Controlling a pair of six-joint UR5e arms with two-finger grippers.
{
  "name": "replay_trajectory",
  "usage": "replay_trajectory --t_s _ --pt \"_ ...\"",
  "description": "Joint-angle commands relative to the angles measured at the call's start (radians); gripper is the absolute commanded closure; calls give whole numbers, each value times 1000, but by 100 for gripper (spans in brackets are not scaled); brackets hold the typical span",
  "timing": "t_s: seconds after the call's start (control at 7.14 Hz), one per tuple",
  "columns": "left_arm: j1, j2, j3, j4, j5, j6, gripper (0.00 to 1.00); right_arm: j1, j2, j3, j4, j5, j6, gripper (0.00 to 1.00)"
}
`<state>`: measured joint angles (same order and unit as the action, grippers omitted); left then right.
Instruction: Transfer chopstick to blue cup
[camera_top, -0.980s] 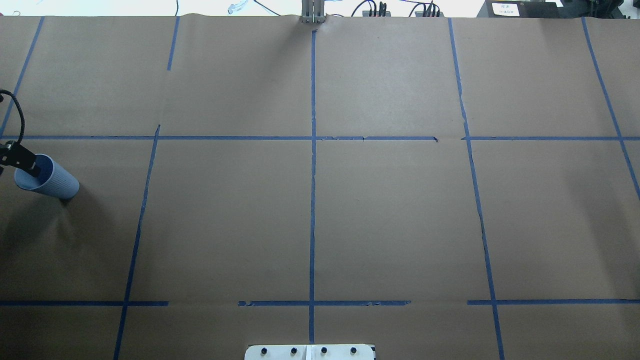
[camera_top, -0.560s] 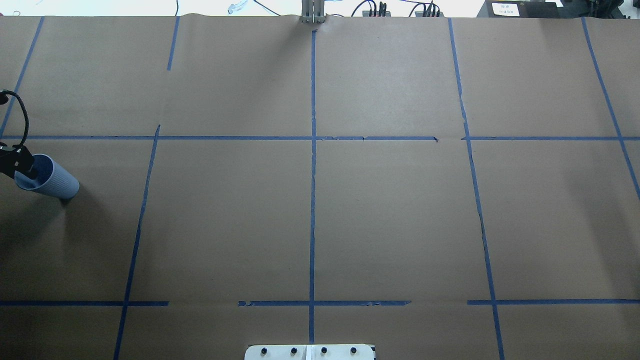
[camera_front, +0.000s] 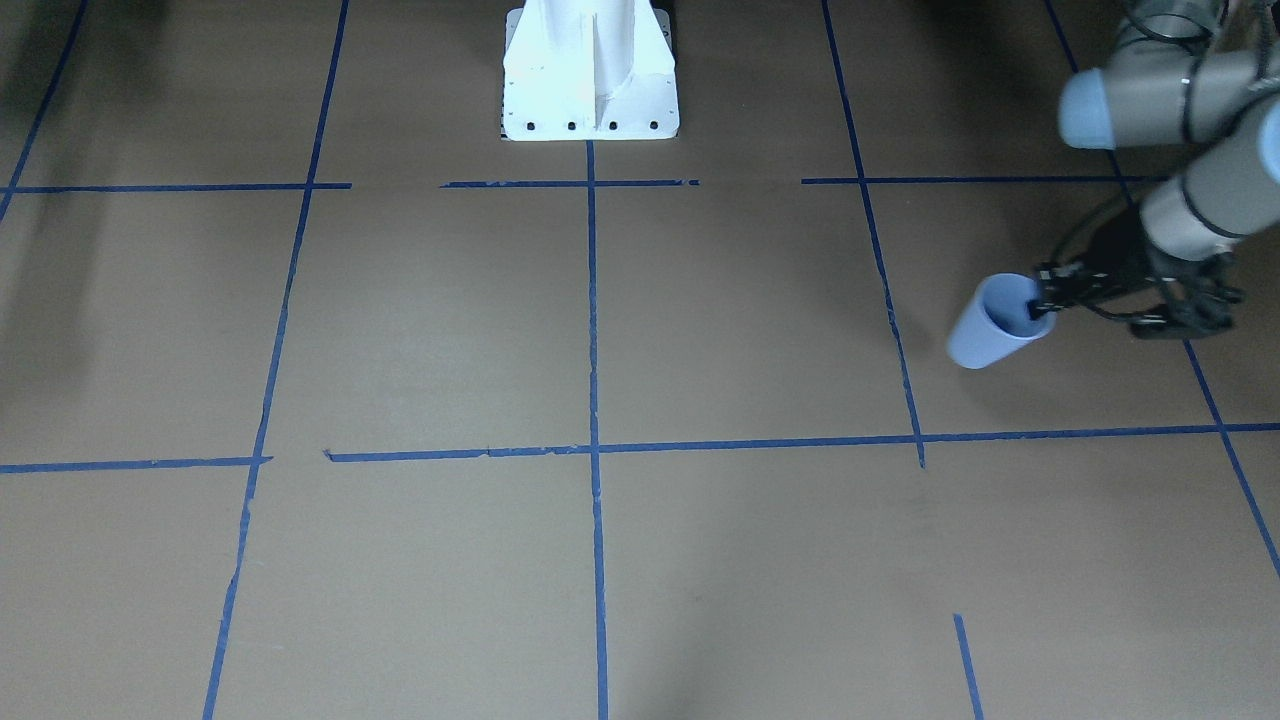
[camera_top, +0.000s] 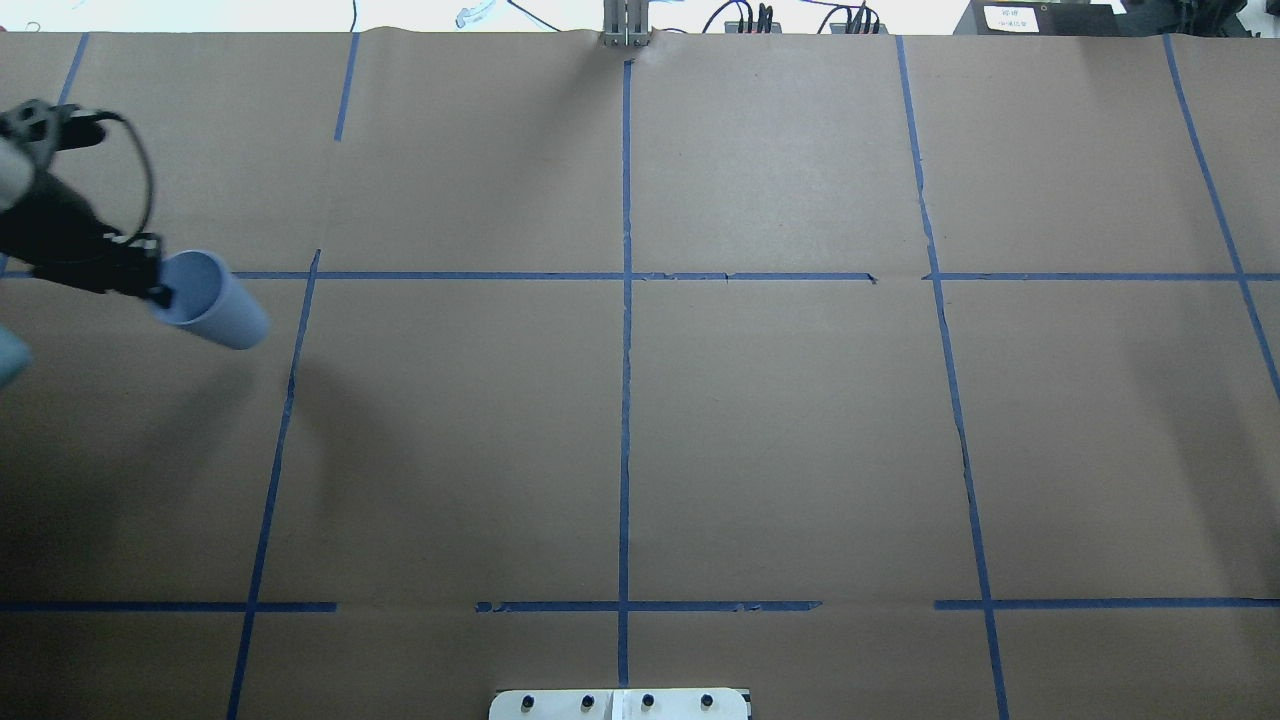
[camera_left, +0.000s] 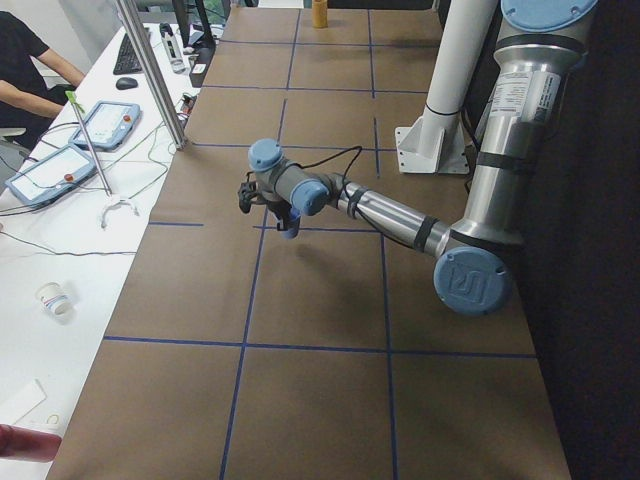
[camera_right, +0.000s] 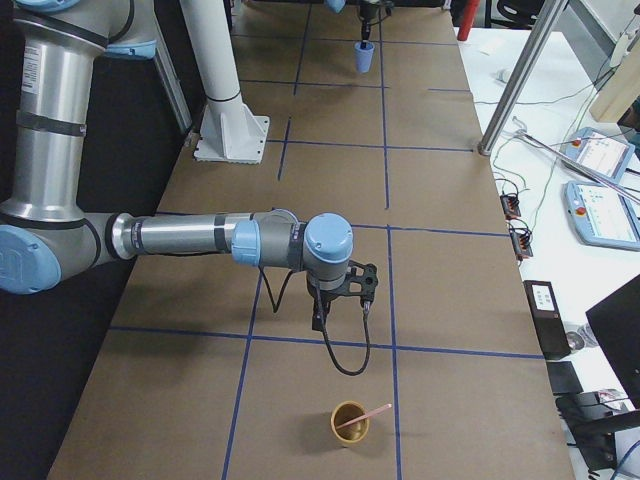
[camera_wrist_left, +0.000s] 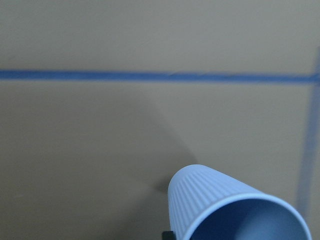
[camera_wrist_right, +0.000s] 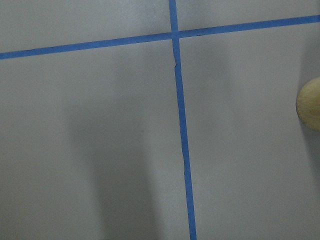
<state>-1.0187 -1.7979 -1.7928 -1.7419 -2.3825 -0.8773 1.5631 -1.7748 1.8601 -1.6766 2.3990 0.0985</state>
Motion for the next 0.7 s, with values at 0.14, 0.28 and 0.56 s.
replay_trajectory --t_s 0.14,0.28,0.56 --pt "350 -346 31 13 227 -350 100 0 0 2 0 2 0 0" --pt "392 -442 111 22 283 -348 100 0 0 2 0 2 -2 0" --pt "414 -540 208 22 319 -351 100 0 0 2 0 5 -2 0"
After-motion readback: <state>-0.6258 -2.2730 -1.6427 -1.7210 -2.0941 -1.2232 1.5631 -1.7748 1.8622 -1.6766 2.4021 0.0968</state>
